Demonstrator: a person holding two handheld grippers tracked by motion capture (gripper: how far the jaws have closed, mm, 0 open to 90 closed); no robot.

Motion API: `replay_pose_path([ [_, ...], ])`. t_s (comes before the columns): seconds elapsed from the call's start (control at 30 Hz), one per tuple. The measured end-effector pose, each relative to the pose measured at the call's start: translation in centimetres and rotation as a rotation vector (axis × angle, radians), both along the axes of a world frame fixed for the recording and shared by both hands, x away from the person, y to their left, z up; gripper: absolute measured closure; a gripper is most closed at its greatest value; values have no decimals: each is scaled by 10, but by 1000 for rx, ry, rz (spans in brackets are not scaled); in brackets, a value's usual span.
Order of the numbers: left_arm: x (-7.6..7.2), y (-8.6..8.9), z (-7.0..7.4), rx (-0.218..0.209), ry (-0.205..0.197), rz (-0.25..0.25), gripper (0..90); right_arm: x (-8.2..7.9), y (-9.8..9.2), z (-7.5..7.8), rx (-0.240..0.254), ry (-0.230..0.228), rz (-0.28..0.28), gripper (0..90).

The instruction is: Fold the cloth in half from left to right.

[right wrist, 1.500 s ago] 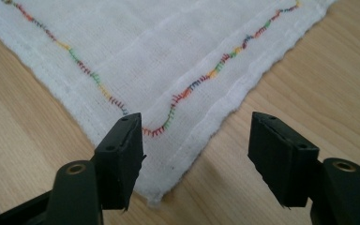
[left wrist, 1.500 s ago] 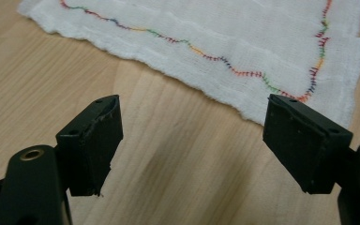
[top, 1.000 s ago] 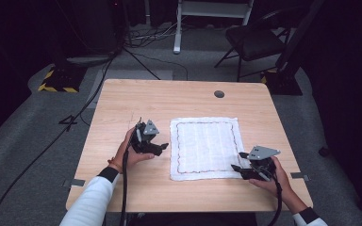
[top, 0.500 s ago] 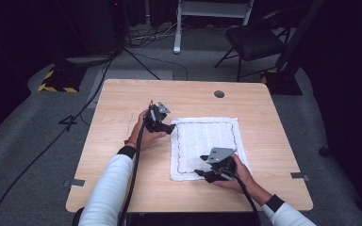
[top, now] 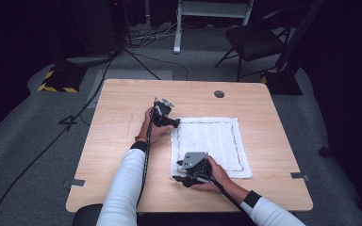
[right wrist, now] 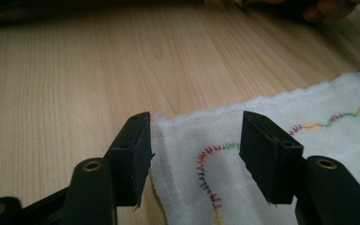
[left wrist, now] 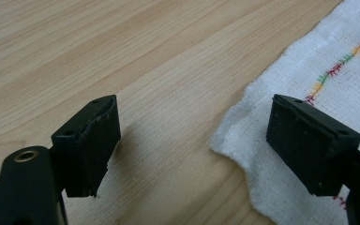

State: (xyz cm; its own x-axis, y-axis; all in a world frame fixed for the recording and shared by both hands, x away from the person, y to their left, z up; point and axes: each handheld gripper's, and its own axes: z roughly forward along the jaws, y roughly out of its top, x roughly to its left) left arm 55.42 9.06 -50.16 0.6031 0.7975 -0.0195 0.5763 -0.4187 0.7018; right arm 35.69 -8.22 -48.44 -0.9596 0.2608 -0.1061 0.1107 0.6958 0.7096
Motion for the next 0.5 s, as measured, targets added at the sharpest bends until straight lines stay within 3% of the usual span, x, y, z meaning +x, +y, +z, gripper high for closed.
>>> replay_pose_path([
  [0.17,0,1,0,-8,9,-10,204,-1,13,-9,-22,3,18,447],
  [0.3,1,2,0,-5,9,-26,207,0,11,-9,-23,16,-7,469],
  [0.4,-1,2,2,-9,10,-75,316,3,8,-8,-22,49,-24,567],
  [0.5,-3,0,4,-10,18,-122,467,4,7,-8,-23,43,-47,659],
])
